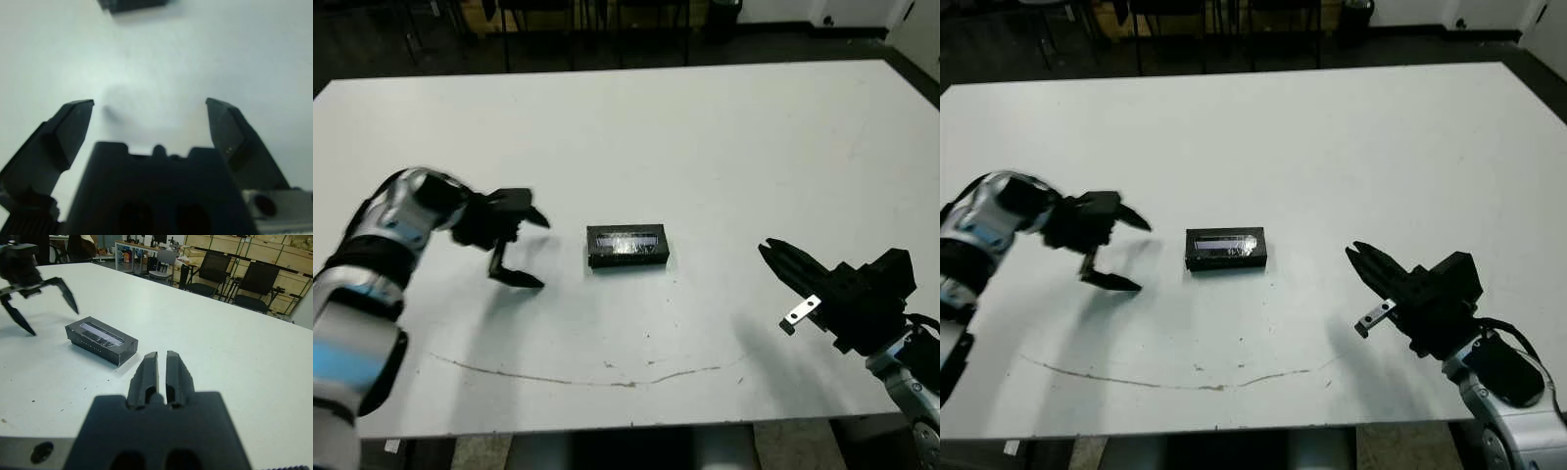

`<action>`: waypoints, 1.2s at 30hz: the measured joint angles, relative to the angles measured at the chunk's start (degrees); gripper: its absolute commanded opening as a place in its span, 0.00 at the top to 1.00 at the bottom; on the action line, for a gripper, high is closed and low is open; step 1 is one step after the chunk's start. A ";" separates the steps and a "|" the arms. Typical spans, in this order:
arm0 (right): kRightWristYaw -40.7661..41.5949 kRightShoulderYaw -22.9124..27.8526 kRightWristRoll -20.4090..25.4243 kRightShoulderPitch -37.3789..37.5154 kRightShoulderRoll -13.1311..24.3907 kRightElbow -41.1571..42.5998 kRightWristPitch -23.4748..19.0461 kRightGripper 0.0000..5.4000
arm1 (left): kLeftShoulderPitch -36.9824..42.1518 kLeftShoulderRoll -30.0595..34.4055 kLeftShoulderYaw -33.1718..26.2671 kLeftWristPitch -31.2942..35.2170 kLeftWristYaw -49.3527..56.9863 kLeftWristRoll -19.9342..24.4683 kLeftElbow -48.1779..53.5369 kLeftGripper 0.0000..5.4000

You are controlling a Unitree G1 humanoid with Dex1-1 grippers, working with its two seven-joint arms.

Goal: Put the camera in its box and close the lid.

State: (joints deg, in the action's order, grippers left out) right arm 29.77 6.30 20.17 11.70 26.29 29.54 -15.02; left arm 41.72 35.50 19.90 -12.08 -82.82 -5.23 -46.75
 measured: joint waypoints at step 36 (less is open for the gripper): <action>-3.23 -4.79 -5.07 -7.55 -9.04 -16.70 15.00 1.00 | -29.81 -37.03 -5.20 42.23 74.74 10.91 60.49 1.00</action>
State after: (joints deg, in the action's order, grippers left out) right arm 26.54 1.51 15.10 4.16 17.25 12.84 -0.02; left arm 11.91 -1.53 14.70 30.15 -8.07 5.67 13.74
